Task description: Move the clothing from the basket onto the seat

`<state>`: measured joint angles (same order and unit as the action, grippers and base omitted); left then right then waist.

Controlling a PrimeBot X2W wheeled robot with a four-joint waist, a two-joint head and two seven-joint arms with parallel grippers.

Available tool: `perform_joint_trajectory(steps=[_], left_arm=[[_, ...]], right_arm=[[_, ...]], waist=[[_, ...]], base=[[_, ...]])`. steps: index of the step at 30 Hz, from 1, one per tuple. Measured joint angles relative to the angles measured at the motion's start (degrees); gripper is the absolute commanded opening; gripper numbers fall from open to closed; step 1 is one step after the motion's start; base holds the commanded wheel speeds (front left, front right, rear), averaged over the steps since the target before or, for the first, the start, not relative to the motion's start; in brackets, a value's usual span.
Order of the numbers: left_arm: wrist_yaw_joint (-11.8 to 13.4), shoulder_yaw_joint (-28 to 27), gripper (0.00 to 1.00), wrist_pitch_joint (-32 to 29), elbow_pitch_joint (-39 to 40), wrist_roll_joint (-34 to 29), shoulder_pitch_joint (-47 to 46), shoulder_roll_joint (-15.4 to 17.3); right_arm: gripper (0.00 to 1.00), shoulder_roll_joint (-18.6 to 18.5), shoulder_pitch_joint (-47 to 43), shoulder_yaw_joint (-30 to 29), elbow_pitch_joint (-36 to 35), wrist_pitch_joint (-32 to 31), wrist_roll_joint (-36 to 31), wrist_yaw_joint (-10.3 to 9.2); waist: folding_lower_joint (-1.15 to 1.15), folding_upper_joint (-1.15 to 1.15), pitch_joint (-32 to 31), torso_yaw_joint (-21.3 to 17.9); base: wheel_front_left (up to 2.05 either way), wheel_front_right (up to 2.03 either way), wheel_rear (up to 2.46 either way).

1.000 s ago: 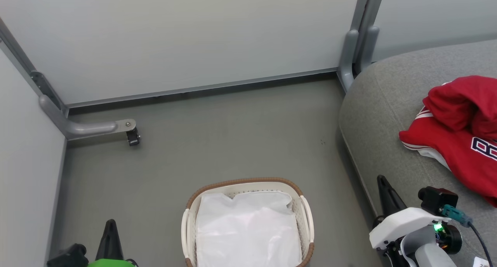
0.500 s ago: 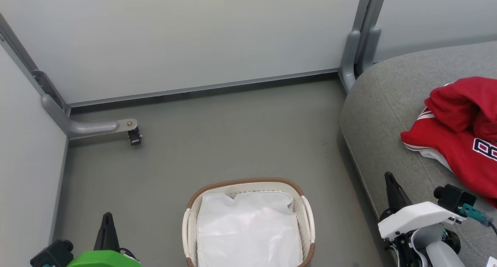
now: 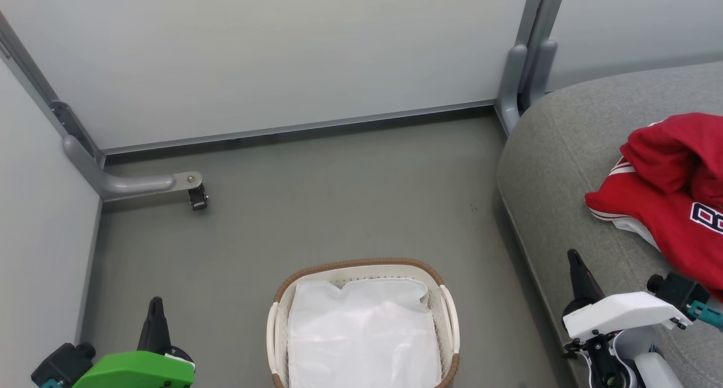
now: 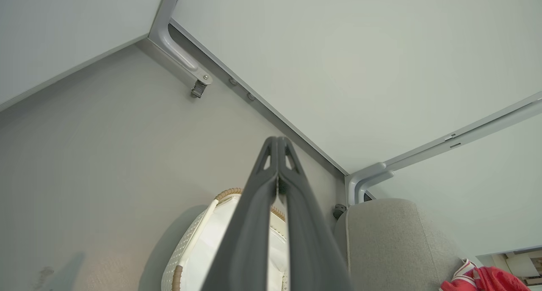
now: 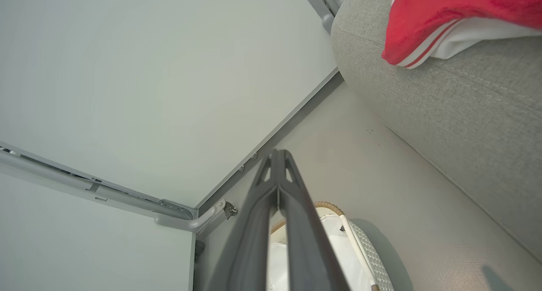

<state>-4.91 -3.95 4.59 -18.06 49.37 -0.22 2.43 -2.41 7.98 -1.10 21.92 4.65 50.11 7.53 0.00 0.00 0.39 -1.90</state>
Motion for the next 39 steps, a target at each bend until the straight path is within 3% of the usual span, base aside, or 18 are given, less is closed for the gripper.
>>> perform_joint_trajectory(steps=[39], left_arm=[[-1.2,-1.5,0.00,-6.1,2.2,23.6,-3.0,0.1]], right_arm=[[0.00,-0.2,-0.6,-3.0,-4.4,-6.2,23.3,-0.01]], waist=[[0.00,0.00,-0.1,0.9]], base=[[0.00,0.00,0.00]])
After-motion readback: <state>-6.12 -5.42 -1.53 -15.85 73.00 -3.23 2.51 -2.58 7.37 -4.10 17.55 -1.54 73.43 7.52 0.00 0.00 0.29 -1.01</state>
